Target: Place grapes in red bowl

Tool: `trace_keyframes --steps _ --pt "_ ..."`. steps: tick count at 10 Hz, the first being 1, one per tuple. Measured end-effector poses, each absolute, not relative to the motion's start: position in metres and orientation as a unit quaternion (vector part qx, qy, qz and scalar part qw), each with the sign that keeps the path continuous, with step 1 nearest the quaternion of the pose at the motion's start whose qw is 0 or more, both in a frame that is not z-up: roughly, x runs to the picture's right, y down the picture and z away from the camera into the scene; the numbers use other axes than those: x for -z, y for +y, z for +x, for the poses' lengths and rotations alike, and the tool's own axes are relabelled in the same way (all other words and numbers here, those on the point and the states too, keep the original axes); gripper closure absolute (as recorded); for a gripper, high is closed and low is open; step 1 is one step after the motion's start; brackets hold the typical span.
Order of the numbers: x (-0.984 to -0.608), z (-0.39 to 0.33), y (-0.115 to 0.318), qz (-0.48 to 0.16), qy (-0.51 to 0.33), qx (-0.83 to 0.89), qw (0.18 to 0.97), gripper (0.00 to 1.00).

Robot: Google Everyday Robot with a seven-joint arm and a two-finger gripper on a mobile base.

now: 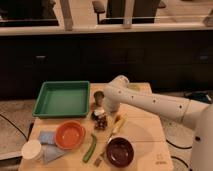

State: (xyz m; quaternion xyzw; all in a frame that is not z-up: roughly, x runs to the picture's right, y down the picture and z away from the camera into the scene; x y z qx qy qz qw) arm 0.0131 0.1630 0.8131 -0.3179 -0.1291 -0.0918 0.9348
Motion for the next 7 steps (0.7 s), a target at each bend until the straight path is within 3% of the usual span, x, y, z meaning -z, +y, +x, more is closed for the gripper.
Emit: trace_keyframes --steps 7 --pt "-0.825 0.011 0.186 -0.327 -0.135 0.076 0.932 0.20"
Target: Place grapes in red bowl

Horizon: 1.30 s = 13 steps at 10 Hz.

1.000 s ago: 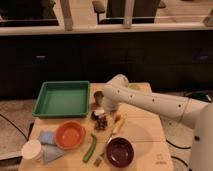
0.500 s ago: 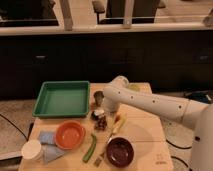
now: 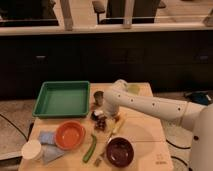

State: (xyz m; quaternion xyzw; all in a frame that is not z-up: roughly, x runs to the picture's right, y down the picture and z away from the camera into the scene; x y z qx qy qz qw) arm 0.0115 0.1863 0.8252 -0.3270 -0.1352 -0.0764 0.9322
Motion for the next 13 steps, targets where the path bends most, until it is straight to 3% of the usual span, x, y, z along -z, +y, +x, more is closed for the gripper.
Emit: trace_keyframes --steps 1,3,4,10,13 --pt "-0.830 0.011 0.191 -0.330 -0.135 0.072 0.931 0.20" --pt "-0.837 0.009 0.197 -0.337 -0.136 0.070 0.929 0.32" --pt "-0.841 0.010 0.200 -0.341 -0.138 0.069 0.927 0.45" --pt "-0.856 -0.004 0.214 -0.367 -0.144 0.090 0.914 0.99" --pt "-0.853 -0.002 0.216 -0.370 -0.144 0.092 0.913 1.00"
